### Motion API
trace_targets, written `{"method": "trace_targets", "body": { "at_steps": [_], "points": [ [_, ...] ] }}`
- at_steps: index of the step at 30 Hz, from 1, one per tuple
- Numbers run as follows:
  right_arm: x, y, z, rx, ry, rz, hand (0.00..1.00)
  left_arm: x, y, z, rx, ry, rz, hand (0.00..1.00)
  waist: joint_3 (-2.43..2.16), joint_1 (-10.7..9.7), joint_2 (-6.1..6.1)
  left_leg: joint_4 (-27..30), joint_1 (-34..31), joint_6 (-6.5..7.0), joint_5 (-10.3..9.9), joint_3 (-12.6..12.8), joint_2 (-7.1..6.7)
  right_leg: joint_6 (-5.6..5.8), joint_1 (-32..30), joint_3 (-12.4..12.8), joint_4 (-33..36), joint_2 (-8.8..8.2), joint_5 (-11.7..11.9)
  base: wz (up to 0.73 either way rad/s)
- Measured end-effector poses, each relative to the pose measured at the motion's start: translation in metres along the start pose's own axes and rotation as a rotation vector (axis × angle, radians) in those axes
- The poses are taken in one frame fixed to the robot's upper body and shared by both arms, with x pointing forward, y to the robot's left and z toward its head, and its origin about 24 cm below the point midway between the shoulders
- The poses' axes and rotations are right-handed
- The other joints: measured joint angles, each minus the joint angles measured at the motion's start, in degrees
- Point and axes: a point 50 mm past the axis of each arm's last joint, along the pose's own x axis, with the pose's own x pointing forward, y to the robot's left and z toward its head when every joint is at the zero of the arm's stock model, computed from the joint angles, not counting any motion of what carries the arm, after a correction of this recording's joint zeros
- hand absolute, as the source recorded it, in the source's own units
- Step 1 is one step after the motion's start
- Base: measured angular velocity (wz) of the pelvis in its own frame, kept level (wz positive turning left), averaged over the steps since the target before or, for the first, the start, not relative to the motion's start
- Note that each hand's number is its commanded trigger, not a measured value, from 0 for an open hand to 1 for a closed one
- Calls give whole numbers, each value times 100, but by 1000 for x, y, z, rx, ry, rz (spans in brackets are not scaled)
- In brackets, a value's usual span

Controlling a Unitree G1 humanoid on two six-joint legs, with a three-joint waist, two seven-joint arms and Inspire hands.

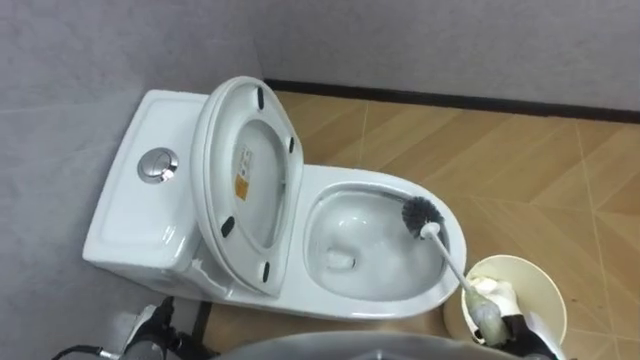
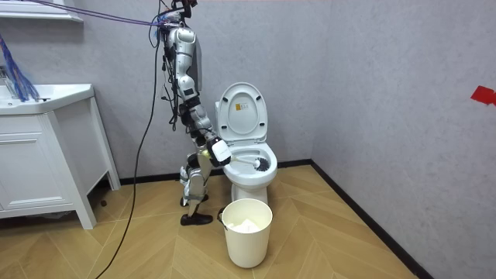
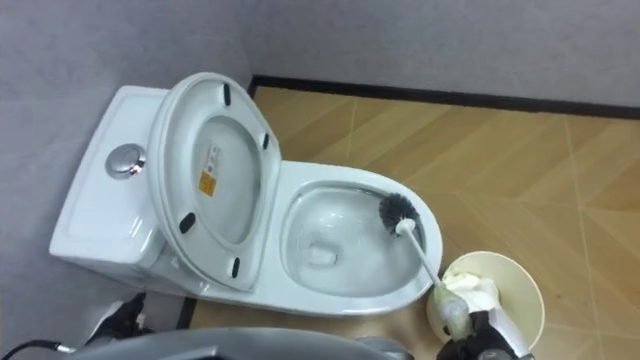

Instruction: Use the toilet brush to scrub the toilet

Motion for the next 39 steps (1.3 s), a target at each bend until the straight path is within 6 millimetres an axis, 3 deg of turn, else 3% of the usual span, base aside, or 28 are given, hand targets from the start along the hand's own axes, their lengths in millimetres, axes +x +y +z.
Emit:
{"method": "trace_targets", "body": {
  "at_steps": [1, 3, 8, 17, 24, 25, 26, 27, 39],
  "points": [
    [0, 0, 1, 2, -1, -5, 100, 0, 0, 1, -1, 0, 4, 0, -4, -15, 10, -7, 5, 0, 0, 21, 3, -1, -23, 15, 5, 2, 6, -19],
    [0, -1, 3, 9, -7, -31, 100, -1, -10, -3, -51, 22, -4, 0, -29, 24, 82, -139, 71, 0, 0, 298, 49, -10, -84, 178, 7, 53, 74, -36],
    [-1, 5, 10, 40, -35, -59, 100, -2, -17, -14, -78, 66, -13, 0, -16, 13, 40, -192, 103, -1, 0, 315, 69, -20, -123, 283, -8, 85, 84, -13],
    [3, -12, 16, 296, -2, -185, 100, -8, -21, -35, -78, 128, -6, 0, -10, 11, 51, -201, 190, -2, -2, 310, 91, -29, -110, 442, -30, 122, 113, -9],
    [2, -8, 8, 400, 59, -178, 100, -12, -23, -45, -72, 163, -15, 0, -3, -73, 18, -224, 189, -15, -11, 313, 113, -31, -87, 451, -107, 152, 165, -1],
    [2, -8, 7, 408, 65, -178, 92, -12, -23, -45, -72, 164, -16, 0, -1, -70, 12, -224, 189, -15, -11, 314, 114, -30, -87, 451, -107, 152, 165, 0],
    [1, -6, 4, 433, 82, -177, 51, -12, -23, -46, -72, 165, -23, 0, 2, -71, 1, -224, 194, -16, -11, 314, 113, -29, -76, 451, -111, 153, 166, 3],
    [0, -5, 0, 459, 100, -175, 3, -12, -24, -47, -68, 167, -30, 0, 4, -73, -6, -221, 202, -19, -15, 306, 111, -28, -54, 443, -121, 152, 166, 5],
    [-7, 18, -31, 560, 288, -73, 0, -15, -28, -53, -67, 191, -56, 0, 15, -63, 10, -204, 201, -21, -46, 276, 114, -14, 0, 408, -193, 163, 190, 1]
  ]
}}
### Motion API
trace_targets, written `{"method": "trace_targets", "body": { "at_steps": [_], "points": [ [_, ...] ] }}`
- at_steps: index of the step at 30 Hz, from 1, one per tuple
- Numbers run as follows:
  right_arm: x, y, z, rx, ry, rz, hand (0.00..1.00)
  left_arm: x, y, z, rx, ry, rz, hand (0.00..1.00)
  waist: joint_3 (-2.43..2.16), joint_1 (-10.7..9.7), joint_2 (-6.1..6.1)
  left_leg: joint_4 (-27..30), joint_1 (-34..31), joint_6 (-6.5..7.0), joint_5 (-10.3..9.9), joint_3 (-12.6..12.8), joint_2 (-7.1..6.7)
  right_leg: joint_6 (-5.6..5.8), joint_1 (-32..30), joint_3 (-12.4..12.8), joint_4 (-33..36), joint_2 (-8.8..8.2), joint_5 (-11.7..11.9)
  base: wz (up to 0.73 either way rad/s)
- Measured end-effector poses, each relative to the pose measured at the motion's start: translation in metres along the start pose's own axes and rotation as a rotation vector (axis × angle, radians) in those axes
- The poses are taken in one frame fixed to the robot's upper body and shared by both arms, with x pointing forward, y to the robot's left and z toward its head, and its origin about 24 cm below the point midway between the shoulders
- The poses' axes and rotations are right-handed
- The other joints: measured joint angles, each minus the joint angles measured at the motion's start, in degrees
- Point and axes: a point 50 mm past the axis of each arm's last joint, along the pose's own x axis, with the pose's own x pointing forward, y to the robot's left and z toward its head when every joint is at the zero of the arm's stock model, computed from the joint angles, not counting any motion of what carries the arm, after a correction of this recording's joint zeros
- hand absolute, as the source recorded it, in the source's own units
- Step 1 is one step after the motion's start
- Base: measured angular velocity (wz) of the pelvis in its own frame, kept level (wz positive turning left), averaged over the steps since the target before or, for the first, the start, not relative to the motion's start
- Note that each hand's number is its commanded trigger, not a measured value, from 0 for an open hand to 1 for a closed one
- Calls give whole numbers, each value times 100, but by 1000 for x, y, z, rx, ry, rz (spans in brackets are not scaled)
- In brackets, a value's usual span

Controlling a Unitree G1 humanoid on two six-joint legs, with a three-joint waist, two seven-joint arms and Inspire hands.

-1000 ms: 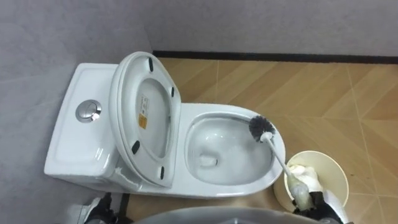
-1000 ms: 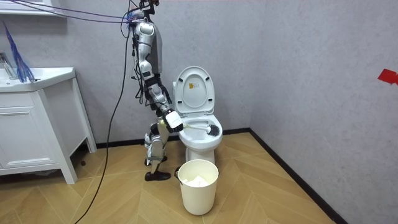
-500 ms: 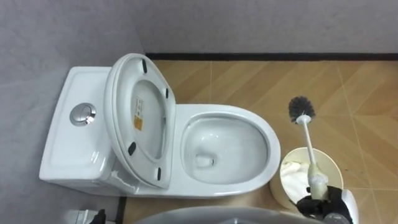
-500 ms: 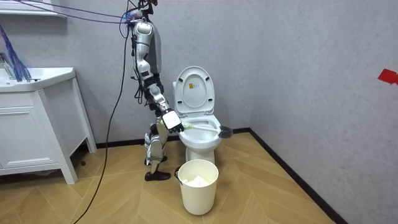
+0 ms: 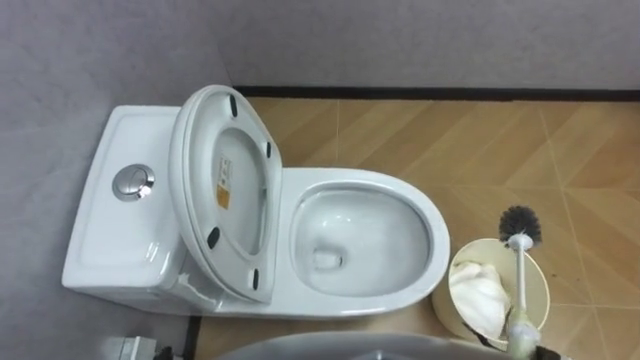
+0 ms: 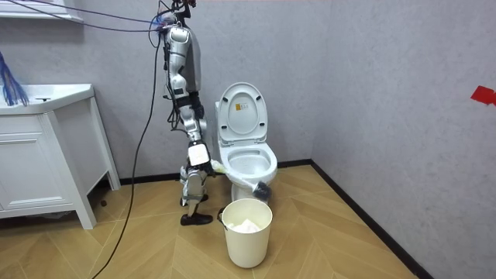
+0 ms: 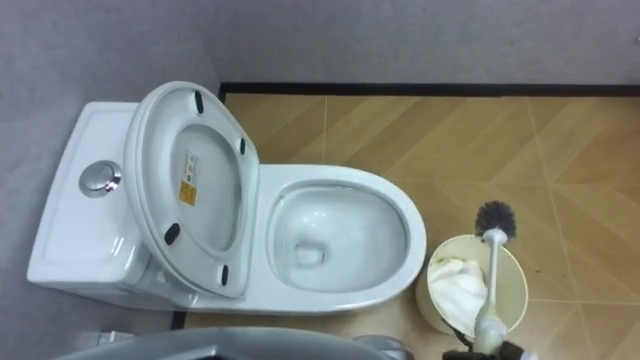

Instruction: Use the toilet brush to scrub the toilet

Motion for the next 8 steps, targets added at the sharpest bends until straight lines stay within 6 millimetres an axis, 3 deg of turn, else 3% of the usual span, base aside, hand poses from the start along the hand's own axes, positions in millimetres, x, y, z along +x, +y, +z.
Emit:
{"method": "trace_targets", "body": {
  "at_steps": [8],
  "points": [
    [-5, 8, -36, -119, 208, 185, 0, -1, -2, -9, 14, 74, -31, 0, 3, 8, -53, -15, 100, 1, -1, -156, -24, 12, 139, -139, -11, -29, -35, 8]
  ]
}}
